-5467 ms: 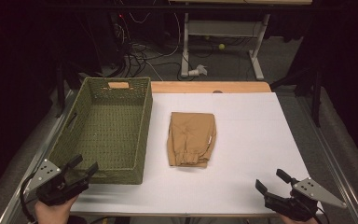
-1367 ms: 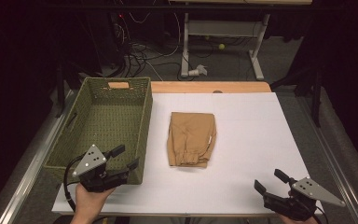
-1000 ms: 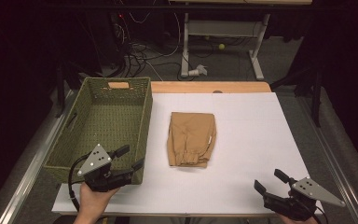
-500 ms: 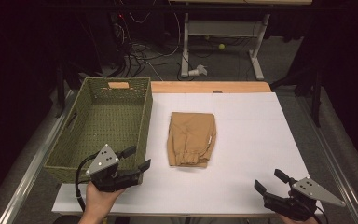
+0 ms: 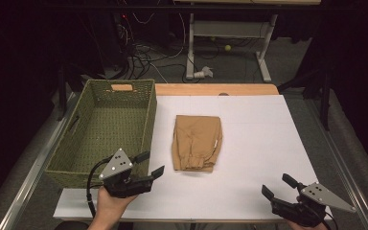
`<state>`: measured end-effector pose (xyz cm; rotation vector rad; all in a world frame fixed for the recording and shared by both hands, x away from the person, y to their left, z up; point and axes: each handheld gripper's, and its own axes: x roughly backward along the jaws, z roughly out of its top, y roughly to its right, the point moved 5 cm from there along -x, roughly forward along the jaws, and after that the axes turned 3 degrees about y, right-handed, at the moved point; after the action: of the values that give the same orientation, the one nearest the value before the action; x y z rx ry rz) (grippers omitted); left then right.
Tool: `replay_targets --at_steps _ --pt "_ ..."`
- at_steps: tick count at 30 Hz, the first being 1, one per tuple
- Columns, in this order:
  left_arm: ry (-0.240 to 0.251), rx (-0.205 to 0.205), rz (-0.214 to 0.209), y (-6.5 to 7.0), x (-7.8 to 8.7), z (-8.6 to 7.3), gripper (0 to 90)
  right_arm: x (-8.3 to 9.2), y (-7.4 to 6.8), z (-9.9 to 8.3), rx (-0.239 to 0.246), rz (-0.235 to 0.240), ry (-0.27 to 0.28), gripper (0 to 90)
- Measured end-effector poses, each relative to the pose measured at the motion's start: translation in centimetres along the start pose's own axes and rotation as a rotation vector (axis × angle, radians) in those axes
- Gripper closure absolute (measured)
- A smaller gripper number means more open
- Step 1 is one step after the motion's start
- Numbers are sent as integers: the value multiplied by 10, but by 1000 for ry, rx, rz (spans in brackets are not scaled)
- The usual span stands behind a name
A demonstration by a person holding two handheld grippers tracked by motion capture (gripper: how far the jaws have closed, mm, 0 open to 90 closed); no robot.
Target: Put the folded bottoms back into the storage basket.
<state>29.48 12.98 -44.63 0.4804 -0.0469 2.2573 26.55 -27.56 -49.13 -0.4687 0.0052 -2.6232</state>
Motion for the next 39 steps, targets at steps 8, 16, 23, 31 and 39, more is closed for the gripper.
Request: replay_targets --at_steps 8,16,23,31,39 --pt "-14 -13 -29 11 -11 2 296 0 0 0 -1 0 1 185" --pt "-47 -33 -67 26 -29 2 292 1 0 0 4 -1 4 186" --pt "-59 -34 -78 32 -38 3 281 1 -1 0 5 5 6 185" --pt "-91 -37 -73 36 -50 7 269 1 -1 0 6 8 7 185" --pt "-143 -21 -72 36 -67 13 249 1 -2 0 6 12 7 185"
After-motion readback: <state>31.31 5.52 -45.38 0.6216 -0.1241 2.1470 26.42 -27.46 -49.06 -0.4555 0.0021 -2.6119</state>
